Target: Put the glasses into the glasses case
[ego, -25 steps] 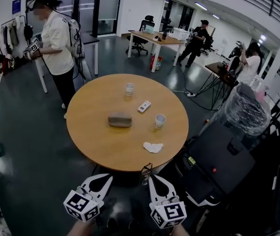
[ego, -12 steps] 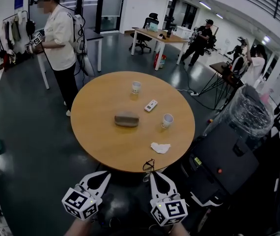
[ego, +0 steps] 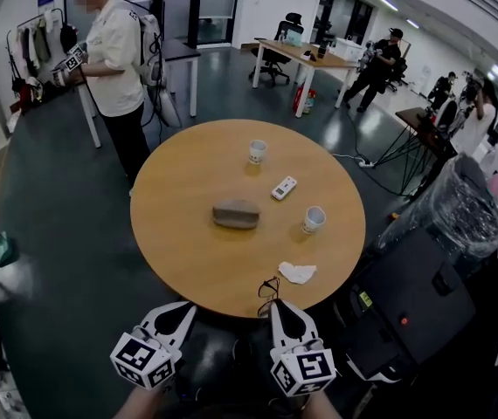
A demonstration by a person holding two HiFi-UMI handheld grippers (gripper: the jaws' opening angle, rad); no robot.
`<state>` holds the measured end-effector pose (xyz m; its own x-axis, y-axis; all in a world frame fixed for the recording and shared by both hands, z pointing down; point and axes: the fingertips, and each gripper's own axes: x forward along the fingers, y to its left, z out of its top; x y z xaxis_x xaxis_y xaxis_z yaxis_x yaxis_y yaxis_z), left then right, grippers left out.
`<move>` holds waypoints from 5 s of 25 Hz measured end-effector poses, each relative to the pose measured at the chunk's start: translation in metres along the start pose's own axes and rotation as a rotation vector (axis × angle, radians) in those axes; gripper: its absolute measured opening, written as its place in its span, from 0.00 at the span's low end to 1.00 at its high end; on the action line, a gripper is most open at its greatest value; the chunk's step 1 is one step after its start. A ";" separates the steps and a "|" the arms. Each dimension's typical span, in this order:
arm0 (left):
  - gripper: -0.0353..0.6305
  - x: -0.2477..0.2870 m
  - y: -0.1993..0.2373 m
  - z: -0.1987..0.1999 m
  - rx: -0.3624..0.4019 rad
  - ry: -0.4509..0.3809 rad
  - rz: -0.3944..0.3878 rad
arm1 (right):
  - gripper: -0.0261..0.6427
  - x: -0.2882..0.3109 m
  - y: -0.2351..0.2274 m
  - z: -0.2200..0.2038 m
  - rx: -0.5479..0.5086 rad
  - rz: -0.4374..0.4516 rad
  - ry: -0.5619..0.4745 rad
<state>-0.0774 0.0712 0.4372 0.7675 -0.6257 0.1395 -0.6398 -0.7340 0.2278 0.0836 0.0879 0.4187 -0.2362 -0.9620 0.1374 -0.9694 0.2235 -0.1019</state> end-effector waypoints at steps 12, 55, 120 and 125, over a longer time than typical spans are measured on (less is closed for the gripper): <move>0.06 0.112 0.031 0.020 0.036 0.029 0.053 | 0.03 0.081 -0.109 0.028 0.061 0.008 -0.012; 0.06 0.281 0.187 -0.051 -0.028 0.252 0.110 | 0.03 0.260 -0.101 -0.084 -0.309 0.298 0.416; 0.06 0.329 0.237 -0.099 -0.094 0.439 -0.024 | 0.04 0.413 -0.098 -0.155 -1.121 0.174 0.600; 0.06 0.328 0.238 -0.097 -0.098 0.438 -0.021 | 0.05 0.413 -0.097 -0.153 -1.083 0.175 0.609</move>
<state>0.0264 -0.2832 0.6303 0.7384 -0.4243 0.5241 -0.6332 -0.7038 0.3222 0.0698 -0.3074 0.6365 -0.0797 -0.7420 0.6656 -0.4117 0.6326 0.6559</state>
